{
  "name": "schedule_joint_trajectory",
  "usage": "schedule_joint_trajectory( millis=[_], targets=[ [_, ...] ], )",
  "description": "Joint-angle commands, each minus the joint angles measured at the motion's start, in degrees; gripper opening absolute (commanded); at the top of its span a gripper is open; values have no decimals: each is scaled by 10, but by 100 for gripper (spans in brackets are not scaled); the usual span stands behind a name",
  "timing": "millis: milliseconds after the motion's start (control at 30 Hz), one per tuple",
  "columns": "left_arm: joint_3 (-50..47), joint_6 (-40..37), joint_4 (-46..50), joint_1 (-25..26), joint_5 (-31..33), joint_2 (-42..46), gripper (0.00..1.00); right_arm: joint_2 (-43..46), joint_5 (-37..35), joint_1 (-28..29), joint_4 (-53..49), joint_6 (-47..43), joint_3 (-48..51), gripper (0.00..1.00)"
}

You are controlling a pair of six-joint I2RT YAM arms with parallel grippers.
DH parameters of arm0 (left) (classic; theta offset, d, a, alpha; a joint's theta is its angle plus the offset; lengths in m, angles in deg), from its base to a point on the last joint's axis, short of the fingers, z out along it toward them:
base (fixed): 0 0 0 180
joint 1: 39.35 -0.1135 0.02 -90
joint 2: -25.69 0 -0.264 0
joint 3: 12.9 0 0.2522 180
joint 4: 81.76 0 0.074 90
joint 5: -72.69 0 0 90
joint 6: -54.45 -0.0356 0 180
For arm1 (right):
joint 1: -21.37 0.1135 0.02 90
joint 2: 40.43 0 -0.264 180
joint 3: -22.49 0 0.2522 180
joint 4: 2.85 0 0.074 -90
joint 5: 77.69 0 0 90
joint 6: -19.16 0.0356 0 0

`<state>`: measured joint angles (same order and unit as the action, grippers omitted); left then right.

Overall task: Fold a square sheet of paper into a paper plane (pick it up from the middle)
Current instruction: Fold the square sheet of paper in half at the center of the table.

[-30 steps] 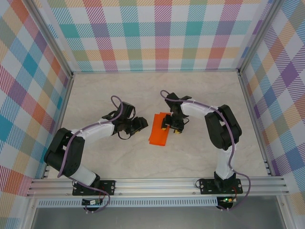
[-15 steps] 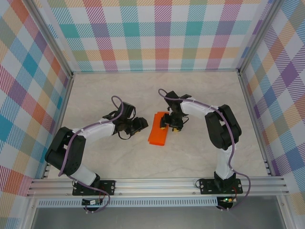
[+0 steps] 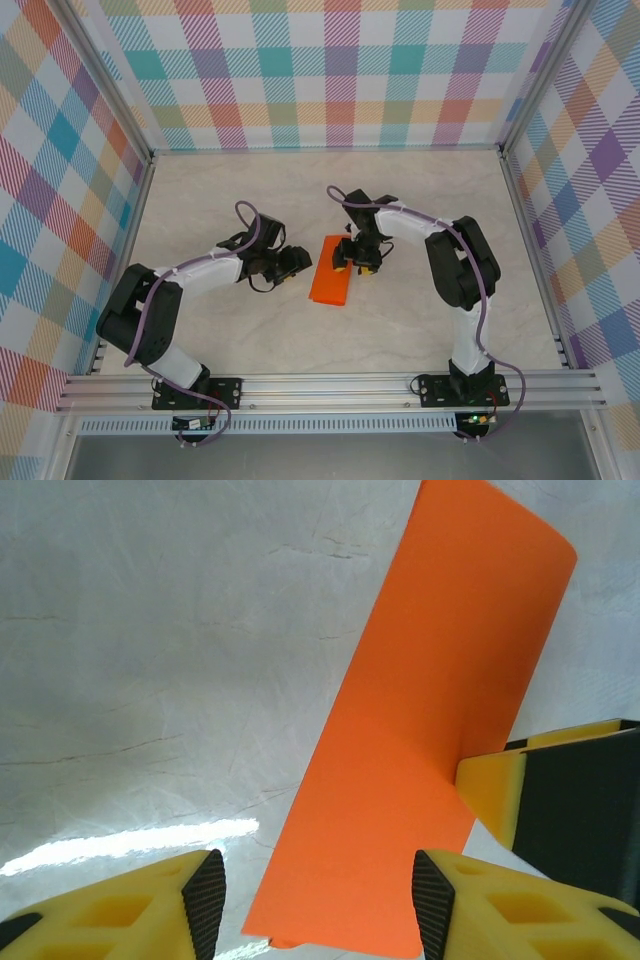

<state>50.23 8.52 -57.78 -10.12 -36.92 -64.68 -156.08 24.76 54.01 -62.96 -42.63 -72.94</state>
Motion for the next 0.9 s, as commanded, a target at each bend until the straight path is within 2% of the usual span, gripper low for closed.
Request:
schedule_joint_trajectory(
  millis=[0, 200, 333, 633, 867],
  targets=[
    [21, -5, -14, 10, -25, -19, 55, 27, 13, 2, -1, 2, 22, 63],
    [24, 1, -43, 12, -58, -39, 53, 28, 4, 2, 14, 17, 33, 64],
    [29, 9, -69, 18, -82, -55, 40, 24, -4, 2, 22, 40, 32, 64],
    [63, 15, -94, 35, -104, -115, 27, 27, 6, 1, 47, 63, 46, 64],
    [90, 10, -63, 44, -92, -168, 19, 35, 12, 1, 63, 81, 58, 64]
  ],
)
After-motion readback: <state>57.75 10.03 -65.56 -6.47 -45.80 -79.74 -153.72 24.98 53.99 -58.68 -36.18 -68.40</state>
